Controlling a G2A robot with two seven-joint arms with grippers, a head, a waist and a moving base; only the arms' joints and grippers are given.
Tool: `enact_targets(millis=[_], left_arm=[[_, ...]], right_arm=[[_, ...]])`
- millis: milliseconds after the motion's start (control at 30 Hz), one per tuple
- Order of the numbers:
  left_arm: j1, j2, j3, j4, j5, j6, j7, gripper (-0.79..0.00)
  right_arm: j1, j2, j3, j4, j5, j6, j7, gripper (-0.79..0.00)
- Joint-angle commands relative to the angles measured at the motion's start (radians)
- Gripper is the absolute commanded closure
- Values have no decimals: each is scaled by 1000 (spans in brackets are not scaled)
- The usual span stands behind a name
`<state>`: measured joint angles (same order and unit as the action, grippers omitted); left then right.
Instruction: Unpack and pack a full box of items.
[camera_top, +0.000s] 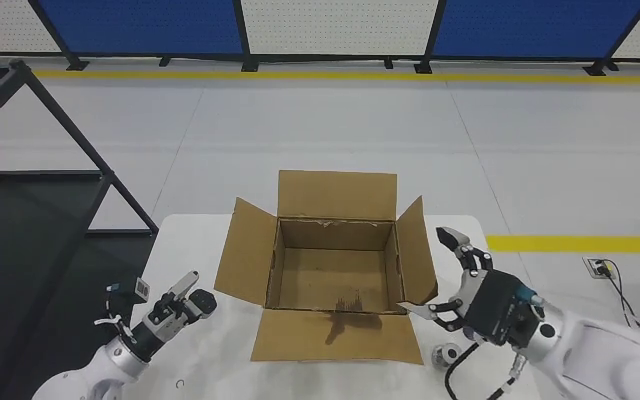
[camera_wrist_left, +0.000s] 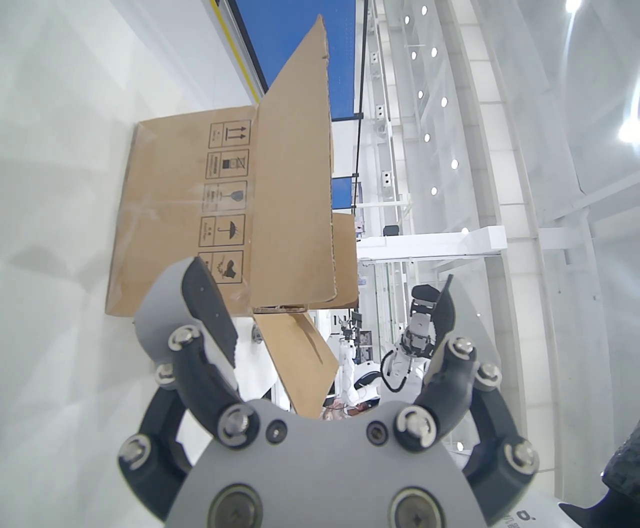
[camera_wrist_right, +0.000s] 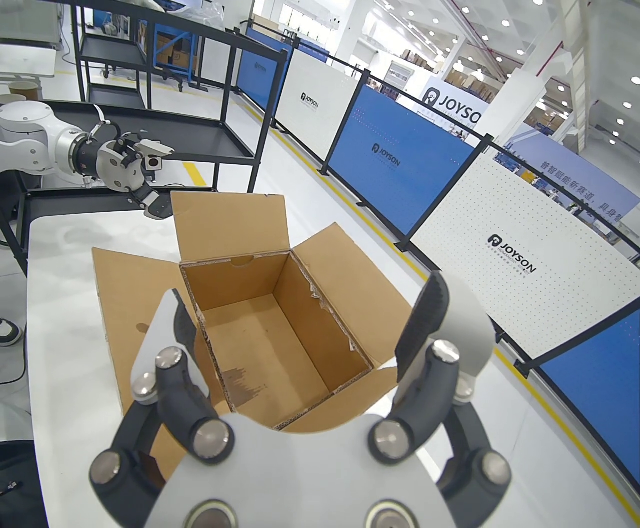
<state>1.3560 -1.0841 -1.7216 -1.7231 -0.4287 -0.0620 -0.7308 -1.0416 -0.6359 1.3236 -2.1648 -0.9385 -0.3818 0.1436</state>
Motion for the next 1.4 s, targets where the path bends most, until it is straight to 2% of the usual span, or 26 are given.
enact_targets(millis=[0, 200, 333, 533, 767, 1167, 1367], left_arm=[[-5, 2, -7, -4, -9, 21, -12, -785], [-20, 10, -6, 5, 32, 55, -38, -785], [-29, 13, 9, 6, 74, 86, -29, -785], [8, 16, 37, -32, 134, 109, -24, -785], [70, 28, 39, -43, 176, 110, -163, -785], [70, 28, 39, -43, 176, 110, -163, -785], [81, 25, 116, -74, 195, 153, -156, -785]], right_arm=[[51, -6, -14, -7, 22, 1, 60, -785], [251, -35, -101, 44, 108, -17, 220, -785], [424, -70, -220, 123, 139, -35, 317, -785], [615, -140, -414, 261, 125, -24, 343, -785], [615, -140, -414, 261, 125, -24, 343, -785], [615, -140, -414, 261, 125, -24, 343, -785], [588, -138, -404, 252, 112, -17, 319, -785]])
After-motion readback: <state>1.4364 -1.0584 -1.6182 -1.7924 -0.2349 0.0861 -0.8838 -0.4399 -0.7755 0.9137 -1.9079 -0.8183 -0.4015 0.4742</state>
